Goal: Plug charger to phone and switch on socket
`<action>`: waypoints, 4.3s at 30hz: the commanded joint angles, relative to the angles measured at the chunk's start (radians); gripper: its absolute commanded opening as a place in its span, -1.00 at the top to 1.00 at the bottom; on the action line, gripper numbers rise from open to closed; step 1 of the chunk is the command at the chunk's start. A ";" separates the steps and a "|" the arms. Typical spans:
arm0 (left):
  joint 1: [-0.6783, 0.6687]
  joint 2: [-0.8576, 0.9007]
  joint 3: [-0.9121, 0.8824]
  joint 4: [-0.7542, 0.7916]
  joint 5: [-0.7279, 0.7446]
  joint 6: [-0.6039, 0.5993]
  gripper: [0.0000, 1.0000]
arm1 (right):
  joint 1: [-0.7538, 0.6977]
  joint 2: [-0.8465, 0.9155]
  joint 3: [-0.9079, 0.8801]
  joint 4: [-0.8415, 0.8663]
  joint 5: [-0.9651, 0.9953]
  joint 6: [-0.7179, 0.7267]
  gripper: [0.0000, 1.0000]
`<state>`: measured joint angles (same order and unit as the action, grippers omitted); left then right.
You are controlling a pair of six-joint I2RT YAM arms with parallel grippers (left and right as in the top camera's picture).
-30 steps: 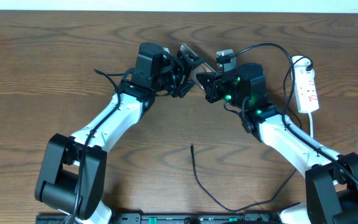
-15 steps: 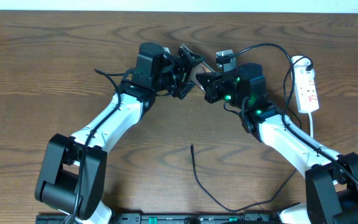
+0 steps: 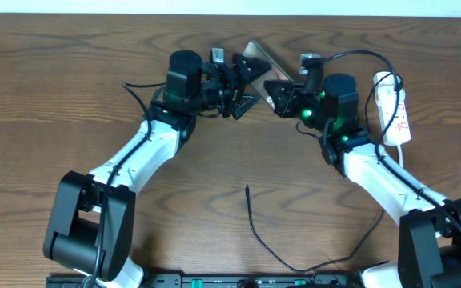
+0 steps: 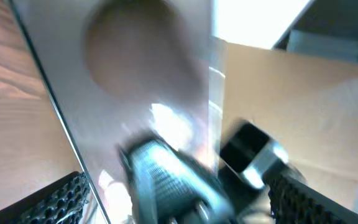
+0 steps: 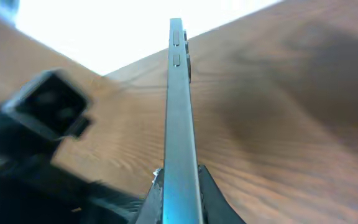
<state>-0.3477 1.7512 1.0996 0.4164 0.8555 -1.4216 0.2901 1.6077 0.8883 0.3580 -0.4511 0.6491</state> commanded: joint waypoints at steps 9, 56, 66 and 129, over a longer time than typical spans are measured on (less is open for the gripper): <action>0.086 -0.023 0.015 0.016 0.194 0.003 -0.87 | -0.095 0.003 0.002 -0.057 0.005 0.527 0.98; 0.124 -0.023 0.015 0.005 -0.116 0.047 -0.86 | 0.163 0.003 0.002 0.275 -0.019 1.154 0.98; 0.121 -0.023 0.015 0.005 -0.109 0.047 -0.20 | 0.163 0.003 0.002 0.275 -0.019 1.154 0.97; 0.195 -0.023 0.015 0.005 -0.127 0.022 0.85 | 0.199 0.003 0.002 0.261 -0.015 1.234 -0.99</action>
<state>-0.1967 1.7485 1.1000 0.4084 0.7017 -1.4128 0.4957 1.6169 0.8810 0.6159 -0.4545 1.8919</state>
